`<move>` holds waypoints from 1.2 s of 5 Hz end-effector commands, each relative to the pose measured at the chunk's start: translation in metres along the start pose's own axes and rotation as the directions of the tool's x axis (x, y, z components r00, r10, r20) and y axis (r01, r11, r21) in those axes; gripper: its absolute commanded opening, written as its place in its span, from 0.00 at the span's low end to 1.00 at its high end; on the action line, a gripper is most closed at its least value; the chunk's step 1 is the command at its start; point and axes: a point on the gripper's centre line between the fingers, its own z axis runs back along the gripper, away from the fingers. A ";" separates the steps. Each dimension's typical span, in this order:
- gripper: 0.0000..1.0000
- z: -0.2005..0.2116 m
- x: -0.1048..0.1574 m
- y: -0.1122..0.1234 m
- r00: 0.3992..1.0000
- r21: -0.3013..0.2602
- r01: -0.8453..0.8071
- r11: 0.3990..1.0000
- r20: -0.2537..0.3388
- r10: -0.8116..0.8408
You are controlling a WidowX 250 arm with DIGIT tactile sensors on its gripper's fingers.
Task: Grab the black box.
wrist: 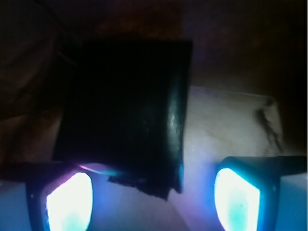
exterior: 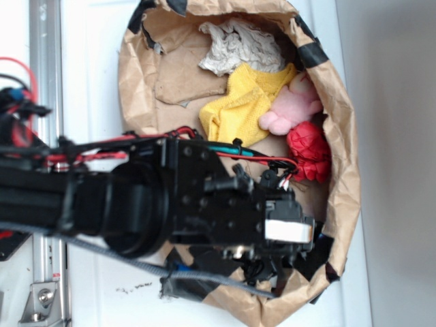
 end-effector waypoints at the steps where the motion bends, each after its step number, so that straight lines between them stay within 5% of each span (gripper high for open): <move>1: 1.00 0.026 0.012 0.001 0.996 -0.036 -0.007 0.999 0.093 0.010; 3: 1.00 0.058 0.008 0.016 0.987 -0.051 -0.037 0.998 0.152 0.044; 4: 1.00 0.050 0.020 0.005 0.989 -0.045 0.020 0.999 0.150 -0.013; 6: 1.00 0.048 0.033 -0.016 0.982 -0.131 0.104 0.986 0.169 -0.081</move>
